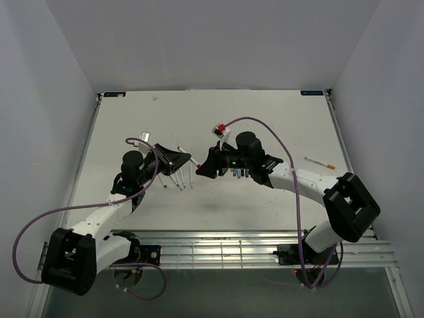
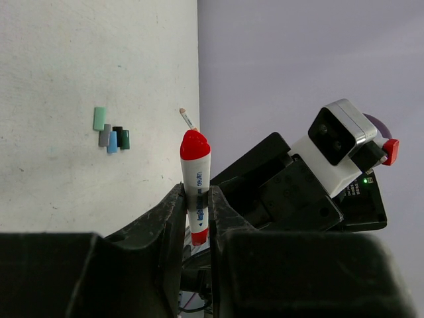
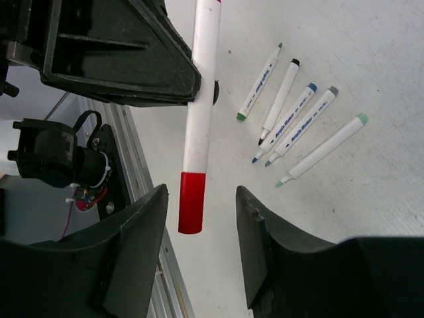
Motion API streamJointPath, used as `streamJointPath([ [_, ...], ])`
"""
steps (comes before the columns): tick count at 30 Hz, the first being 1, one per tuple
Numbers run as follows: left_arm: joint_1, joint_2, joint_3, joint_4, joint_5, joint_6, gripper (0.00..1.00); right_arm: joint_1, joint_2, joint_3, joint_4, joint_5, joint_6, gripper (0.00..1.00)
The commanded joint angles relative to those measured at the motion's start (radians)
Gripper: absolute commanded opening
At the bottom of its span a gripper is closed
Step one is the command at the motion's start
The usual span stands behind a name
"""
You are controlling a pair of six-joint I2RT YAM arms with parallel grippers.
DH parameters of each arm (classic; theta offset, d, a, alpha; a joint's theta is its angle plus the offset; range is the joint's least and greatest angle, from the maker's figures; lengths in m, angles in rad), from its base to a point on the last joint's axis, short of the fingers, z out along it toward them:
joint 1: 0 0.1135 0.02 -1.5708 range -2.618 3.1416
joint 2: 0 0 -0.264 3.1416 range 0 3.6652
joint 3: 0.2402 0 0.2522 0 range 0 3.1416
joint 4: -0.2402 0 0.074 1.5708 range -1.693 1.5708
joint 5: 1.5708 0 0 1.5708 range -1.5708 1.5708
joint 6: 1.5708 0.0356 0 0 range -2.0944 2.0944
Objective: Open the pen caps
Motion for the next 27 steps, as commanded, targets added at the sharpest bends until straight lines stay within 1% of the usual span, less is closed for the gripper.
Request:
streamJointPath([
  [1, 0.004, -0.017, -0.012, 0.017, 0.004, 0.011, 0.0, 0.0, 0.017, 0.044, 0.028, -0.039, -0.008, 0.51],
  [2, 0.004, -0.017, -0.012, 0.017, 0.004, 0.011, 0.0, -0.001, 0.02, 0.045, 0.026, -0.042, -0.01, 0.49],
  [3, 0.002, -0.016, -0.012, 0.017, 0.004, 0.012, 0.0, -0.001, 0.025, 0.047, 0.026, -0.046, -0.01, 0.43],
  [5, 0.002, -0.016, -0.012, 0.017, 0.003, 0.012, 0.0, -0.001, 0.034, 0.045, 0.032, -0.056, -0.008, 0.36],
  [6, 0.002, -0.016, -0.01, 0.017, 0.003, 0.011, 0.0, -0.001, 0.038, 0.045, 0.037, -0.062, -0.005, 0.22],
  [7, 0.002, -0.016, -0.01, 0.017, 0.004, 0.011, 0.0, -0.001, 0.045, 0.045, 0.046, -0.066, -0.002, 0.12],
  [8, 0.002, -0.014, -0.006, 0.017, 0.007, 0.012, 0.0, -0.001, 0.045, 0.042, 0.052, -0.068, 0.005, 0.08],
  [12, 0.002, 0.007, 0.002, 0.018, 0.029, 0.023, 0.0, 0.0, 0.038, 0.018, 0.094, -0.082, 0.037, 0.08],
  [13, 0.002, 0.01, 0.005, 0.018, 0.032, 0.032, 0.04, -0.001, 0.037, 0.012, 0.104, -0.086, 0.047, 0.08],
  [15, -0.002, 0.017, 0.01, 0.02, 0.036, 0.04, 0.18, -0.001, 0.037, 0.004, 0.138, -0.103, 0.082, 0.08],
  [16, -0.002, 0.02, 0.01, 0.02, 0.038, 0.043, 0.29, -0.001, 0.038, -0.002, 0.152, -0.108, 0.097, 0.08],
  [18, -0.009, 0.02, 0.01, 0.024, 0.03, 0.051, 0.37, -0.001, 0.043, -0.004, 0.187, -0.122, 0.128, 0.08],
  [20, -0.015, 0.02, 0.016, 0.024, 0.029, 0.06, 0.42, -0.001, 0.052, -0.01, 0.225, -0.143, 0.183, 0.08],
  [23, -0.019, 0.024, 0.02, 0.024, 0.029, 0.064, 0.45, -0.001, 0.074, -0.016, 0.317, -0.178, 0.269, 0.08],
  [27, -0.021, 0.015, 0.019, 0.024, 0.023, 0.066, 0.46, -0.001, 0.1, -0.028, 0.408, -0.197, 0.347, 0.08],
])
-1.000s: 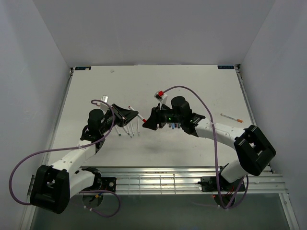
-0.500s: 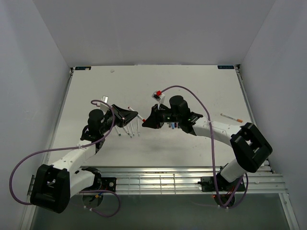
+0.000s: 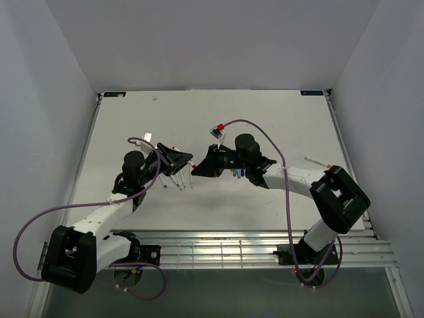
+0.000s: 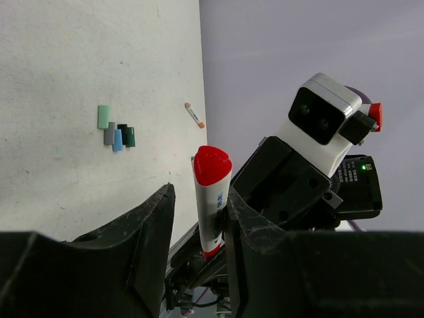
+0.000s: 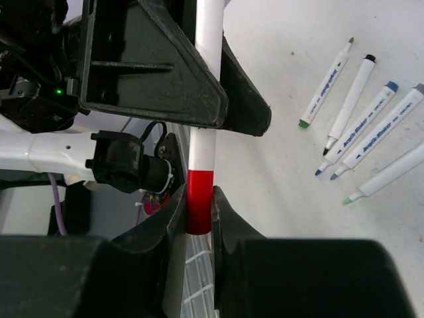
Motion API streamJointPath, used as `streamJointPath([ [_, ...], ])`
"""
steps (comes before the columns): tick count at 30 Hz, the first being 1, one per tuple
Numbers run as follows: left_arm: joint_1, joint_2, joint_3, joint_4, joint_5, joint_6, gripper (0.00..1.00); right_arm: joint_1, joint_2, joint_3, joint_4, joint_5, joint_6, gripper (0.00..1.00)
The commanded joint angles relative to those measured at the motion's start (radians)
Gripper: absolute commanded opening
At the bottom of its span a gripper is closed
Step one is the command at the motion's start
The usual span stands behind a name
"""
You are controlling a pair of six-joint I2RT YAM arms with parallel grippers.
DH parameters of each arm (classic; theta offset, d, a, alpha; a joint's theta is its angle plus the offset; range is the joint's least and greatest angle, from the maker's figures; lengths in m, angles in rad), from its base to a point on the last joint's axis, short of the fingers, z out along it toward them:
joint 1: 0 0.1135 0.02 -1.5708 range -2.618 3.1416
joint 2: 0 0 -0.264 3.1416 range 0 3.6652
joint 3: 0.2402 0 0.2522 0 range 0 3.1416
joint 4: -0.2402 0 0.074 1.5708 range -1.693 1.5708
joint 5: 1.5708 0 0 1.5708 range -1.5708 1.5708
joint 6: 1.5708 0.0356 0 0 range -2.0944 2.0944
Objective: Open the pen caps
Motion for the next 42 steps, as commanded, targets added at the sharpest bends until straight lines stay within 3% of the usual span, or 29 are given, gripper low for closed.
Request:
streamJointPath([
  [1, -0.008, -0.007, 0.021, 0.001, 0.005, 0.022, 0.45, 0.001, 0.016, -0.007, 0.176, -0.055, 0.101, 0.08],
  [5, -0.008, -0.015, 0.019, 0.001, 0.003, 0.023, 0.33, 0.001, 0.025, -0.023, 0.229, -0.071, 0.147, 0.08],
  [9, -0.007, -0.006, 0.021, 0.001, 0.011, 0.017, 0.03, 0.001, 0.034, -0.023, 0.243, -0.072, 0.16, 0.08],
  [11, -0.007, -0.004, 0.021, 0.0, 0.009, 0.016, 0.0, 0.003, 0.031, -0.011, 0.202, -0.039, 0.125, 0.08],
  [13, -0.007, -0.001, 0.024, -0.003, 0.009, 0.009, 0.0, 0.01, 0.011, 0.028, 0.046, 0.009, 0.013, 0.08],
  [16, -0.007, 0.01, 0.035, -0.031, 0.002, 0.005, 0.0, 0.059, -0.024, 0.1, -0.29, 0.243, -0.219, 0.08],
  [18, -0.007, 0.014, 0.041, -0.064, -0.014, 0.005, 0.0, 0.131, -0.039, 0.167, -0.501, 0.548, -0.318, 0.08],
  [19, -0.008, 0.016, 0.048, -0.075, -0.02, 0.005, 0.0, 0.16, -0.036, 0.192, -0.561, 0.813, -0.408, 0.08],
  [22, -0.007, 0.024, 0.058, -0.094, -0.037, -0.01, 0.0, 0.254, -0.01, 0.23, -0.692, 1.195, -0.506, 0.08],
  [25, -0.007, 0.048, 0.079, -0.091, -0.028, -0.037, 0.0, 0.277, -0.015, 0.195, -0.709, 1.308, -0.523, 0.08],
  [27, -0.007, 0.062, 0.096, -0.066, -0.012, -0.049, 0.0, 0.274, -0.045, 0.148, -0.679, 1.266, -0.541, 0.08],
  [30, -0.007, 0.059, 0.122, -0.06, -0.011, -0.038, 0.0, 0.232, -0.106, 0.076, -0.594, 1.012, -0.514, 0.08],
  [31, -0.005, 0.057, 0.124, -0.055, -0.008, -0.032, 0.0, 0.209, -0.123, 0.051, -0.547, 0.797, -0.495, 0.08],
  [33, -0.007, 0.053, 0.118, -0.034, -0.003, -0.032, 0.0, 0.14, -0.173, -0.013, -0.377, 0.572, -0.408, 0.08],
  [34, -0.005, 0.045, 0.114, -0.025, -0.003, -0.035, 0.0, 0.113, -0.177, -0.074, -0.296, 0.294, -0.364, 0.08],
  [35, -0.005, 0.042, 0.113, -0.023, -0.003, -0.034, 0.0, 0.057, -0.17, -0.089, -0.152, 0.161, -0.306, 0.08],
  [37, -0.005, 0.037, 0.105, -0.023, -0.001, -0.03, 0.0, 0.029, -0.118, -0.133, 0.038, -0.129, -0.087, 0.08],
  [38, -0.005, 0.036, 0.101, -0.02, -0.006, -0.038, 0.0, 0.024, -0.101, -0.156, 0.174, -0.184, 0.021, 0.08],
  [39, -0.005, 0.036, 0.095, -0.017, -0.006, -0.037, 0.0, 0.024, -0.052, -0.176, 0.446, -0.222, 0.227, 0.08],
  [42, -0.007, 0.034, 0.09, -0.017, -0.017, -0.029, 0.0, 0.024, 0.02, -0.19, 0.653, -0.275, 0.396, 0.08],
])
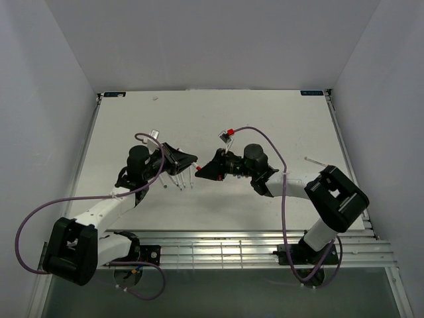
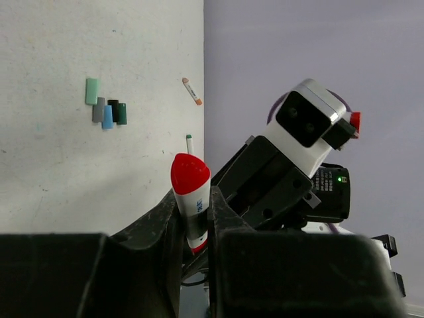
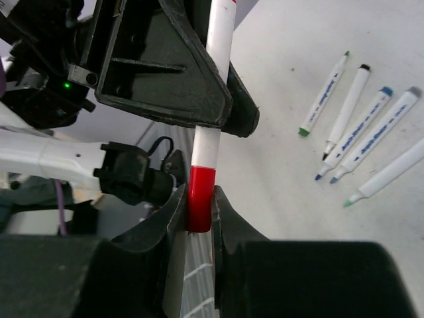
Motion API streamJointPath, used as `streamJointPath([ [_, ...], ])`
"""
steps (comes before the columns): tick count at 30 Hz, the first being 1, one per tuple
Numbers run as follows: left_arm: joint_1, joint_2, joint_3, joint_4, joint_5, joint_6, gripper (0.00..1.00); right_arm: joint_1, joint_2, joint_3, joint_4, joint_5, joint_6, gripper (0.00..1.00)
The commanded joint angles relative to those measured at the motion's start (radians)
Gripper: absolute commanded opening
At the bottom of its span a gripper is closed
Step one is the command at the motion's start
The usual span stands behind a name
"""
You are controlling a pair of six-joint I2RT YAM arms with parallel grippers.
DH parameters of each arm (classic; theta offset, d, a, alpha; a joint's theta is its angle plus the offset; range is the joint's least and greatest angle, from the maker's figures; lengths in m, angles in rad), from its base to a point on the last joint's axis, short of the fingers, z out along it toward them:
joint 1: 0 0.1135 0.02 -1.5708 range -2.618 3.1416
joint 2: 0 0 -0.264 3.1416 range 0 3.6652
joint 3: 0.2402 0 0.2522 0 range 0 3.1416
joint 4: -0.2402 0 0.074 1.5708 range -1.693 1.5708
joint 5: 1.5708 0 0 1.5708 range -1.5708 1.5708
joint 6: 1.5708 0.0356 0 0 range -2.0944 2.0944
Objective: Open the pen caps
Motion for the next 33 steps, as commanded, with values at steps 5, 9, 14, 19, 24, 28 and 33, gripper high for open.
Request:
streamJointPath([
  [5, 0.022, -0.036, 0.011, 0.011, -0.077, 0.002, 0.0, 0.066, -0.049, 0.098, -0.306, -0.015, -0.132, 0.08],
  [9, 0.022, -0.045, 0.049, -0.107, -0.144, 0.035, 0.0, 0.235, -0.027, 0.28, -0.967, 0.977, -0.362, 0.08],
  [14, 0.033, -0.02, 0.107, -0.175, -0.157, 0.06, 0.0, 0.264, -0.065, 0.208, -0.936, 1.173, -0.464, 0.08],
  [19, 0.056, -0.02, 0.106, -0.18, -0.157, 0.08, 0.0, 0.157, -0.214, 0.029, -0.699, 0.628, -0.475, 0.08],
  [24, 0.076, -0.017, 0.17, -0.26, -0.168, 0.207, 0.0, 0.082, -0.274, -0.013, -0.651, 0.427, -0.396, 0.08],
  [28, 0.077, 0.017, 0.263, -0.579, -0.259, 0.391, 0.0, -0.059, -0.332, -0.063, -0.67, 0.405, -0.325, 0.08],
  [33, 0.077, -0.003, 0.267, -0.768, -0.491, 0.527, 0.0, -0.185, -0.37, -0.077, -0.771, 0.441, -0.333, 0.08],
])
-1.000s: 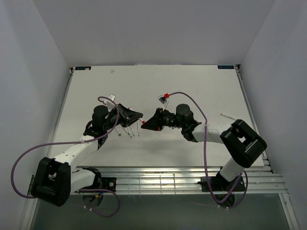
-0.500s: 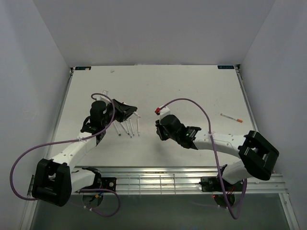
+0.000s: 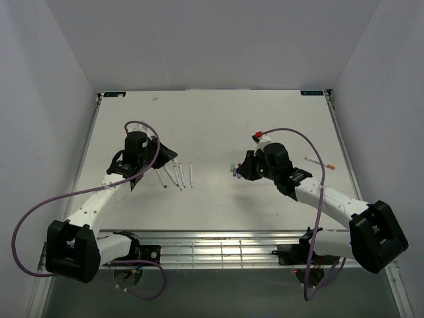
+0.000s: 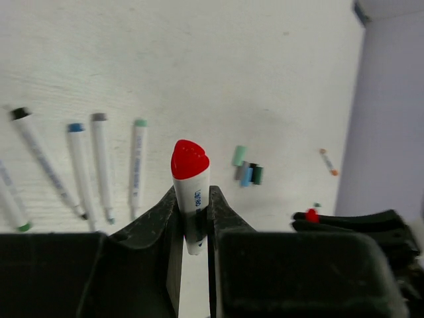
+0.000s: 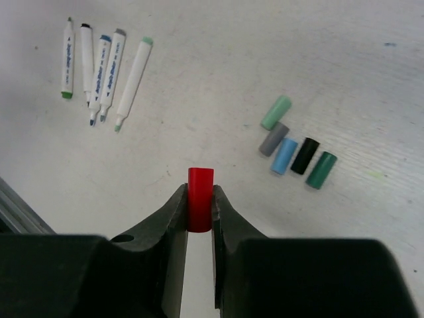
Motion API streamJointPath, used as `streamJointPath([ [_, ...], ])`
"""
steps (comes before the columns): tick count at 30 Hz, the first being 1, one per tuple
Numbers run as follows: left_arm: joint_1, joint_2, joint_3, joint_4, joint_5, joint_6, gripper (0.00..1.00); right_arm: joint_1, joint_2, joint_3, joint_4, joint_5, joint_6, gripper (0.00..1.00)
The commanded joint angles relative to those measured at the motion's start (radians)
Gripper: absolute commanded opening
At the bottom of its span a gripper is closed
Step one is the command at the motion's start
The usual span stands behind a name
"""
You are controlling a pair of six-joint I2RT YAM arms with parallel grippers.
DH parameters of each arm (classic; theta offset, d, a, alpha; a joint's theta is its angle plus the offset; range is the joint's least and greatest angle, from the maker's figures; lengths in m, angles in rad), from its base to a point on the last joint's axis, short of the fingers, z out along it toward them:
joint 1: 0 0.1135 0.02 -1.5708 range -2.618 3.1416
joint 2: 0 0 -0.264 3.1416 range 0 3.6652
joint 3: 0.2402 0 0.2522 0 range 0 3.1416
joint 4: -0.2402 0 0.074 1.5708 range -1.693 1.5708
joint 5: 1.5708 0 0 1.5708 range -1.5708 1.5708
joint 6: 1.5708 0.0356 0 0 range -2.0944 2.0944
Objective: Open the pen caps
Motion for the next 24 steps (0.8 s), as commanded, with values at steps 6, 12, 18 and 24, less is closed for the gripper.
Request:
streamJointPath([
  [6, 0.006, 0.009, -0.012, -0.375, -0.438, 0.167, 0.0, -0.194, -0.063, -0.051, -0.064, -0.073, 0.014, 0.08],
  [12, 0.006, 0.018, -0.073, -0.312, -0.342, 0.231, 0.0, -0.259, -0.052, -0.074, -0.067, -0.125, 0.001, 0.08],
  [18, 0.011, 0.035, -0.094, -0.311, -0.372, 0.199, 0.0, -0.283, -0.065, -0.085, -0.068, -0.142, -0.018, 0.08],
  [24, 0.02, 0.164, -0.068, -0.292, -0.326, 0.193, 0.02, -0.294, -0.042, -0.095, -0.051, -0.149, -0.034, 0.08],
])
